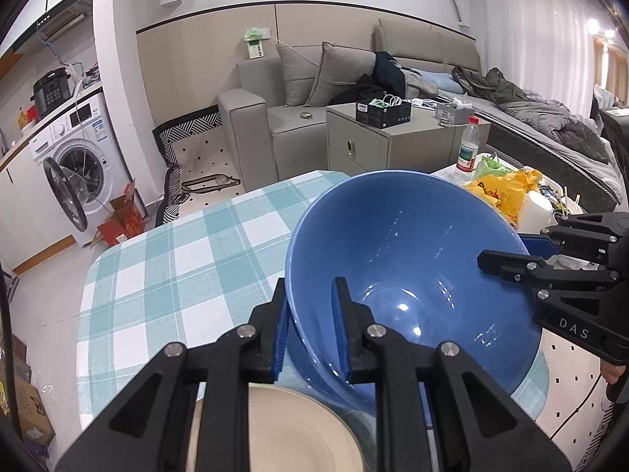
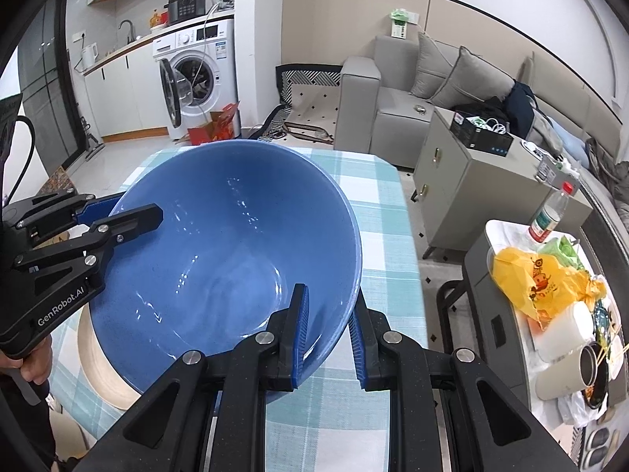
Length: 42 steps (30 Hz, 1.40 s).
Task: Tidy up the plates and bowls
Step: 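Carry the held bowl over the cream plate stack with both grippers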
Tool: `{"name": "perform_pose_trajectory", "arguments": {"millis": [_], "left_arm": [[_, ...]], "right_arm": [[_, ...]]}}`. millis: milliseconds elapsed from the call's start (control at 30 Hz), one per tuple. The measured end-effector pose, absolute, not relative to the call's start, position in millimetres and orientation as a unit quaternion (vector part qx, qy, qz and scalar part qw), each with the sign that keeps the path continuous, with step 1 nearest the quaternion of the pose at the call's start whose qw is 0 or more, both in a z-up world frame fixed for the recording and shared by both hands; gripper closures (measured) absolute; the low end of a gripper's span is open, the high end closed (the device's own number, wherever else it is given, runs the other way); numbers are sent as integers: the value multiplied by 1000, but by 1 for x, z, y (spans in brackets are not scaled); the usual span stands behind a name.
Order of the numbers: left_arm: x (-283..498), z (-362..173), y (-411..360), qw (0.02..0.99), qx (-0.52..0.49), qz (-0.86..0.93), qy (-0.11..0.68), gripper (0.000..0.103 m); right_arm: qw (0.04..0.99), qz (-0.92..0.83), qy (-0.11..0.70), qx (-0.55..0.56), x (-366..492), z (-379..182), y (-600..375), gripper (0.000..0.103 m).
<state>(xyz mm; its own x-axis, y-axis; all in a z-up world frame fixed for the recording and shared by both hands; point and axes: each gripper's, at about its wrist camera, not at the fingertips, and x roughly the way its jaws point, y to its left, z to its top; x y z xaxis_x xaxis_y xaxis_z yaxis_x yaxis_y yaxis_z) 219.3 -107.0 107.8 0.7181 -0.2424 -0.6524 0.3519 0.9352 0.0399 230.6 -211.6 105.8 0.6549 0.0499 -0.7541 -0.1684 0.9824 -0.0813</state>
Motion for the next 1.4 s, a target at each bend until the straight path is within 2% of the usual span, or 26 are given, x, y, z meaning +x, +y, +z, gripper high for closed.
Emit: {"name": "perform_pose_trajectory", "arguments": {"millis": [1400], "left_arm": [[249, 41, -109, 903, 113, -132, 392, 85]], "right_arm": [[884, 50, 453, -107, 270, 28, -189, 83]]}}
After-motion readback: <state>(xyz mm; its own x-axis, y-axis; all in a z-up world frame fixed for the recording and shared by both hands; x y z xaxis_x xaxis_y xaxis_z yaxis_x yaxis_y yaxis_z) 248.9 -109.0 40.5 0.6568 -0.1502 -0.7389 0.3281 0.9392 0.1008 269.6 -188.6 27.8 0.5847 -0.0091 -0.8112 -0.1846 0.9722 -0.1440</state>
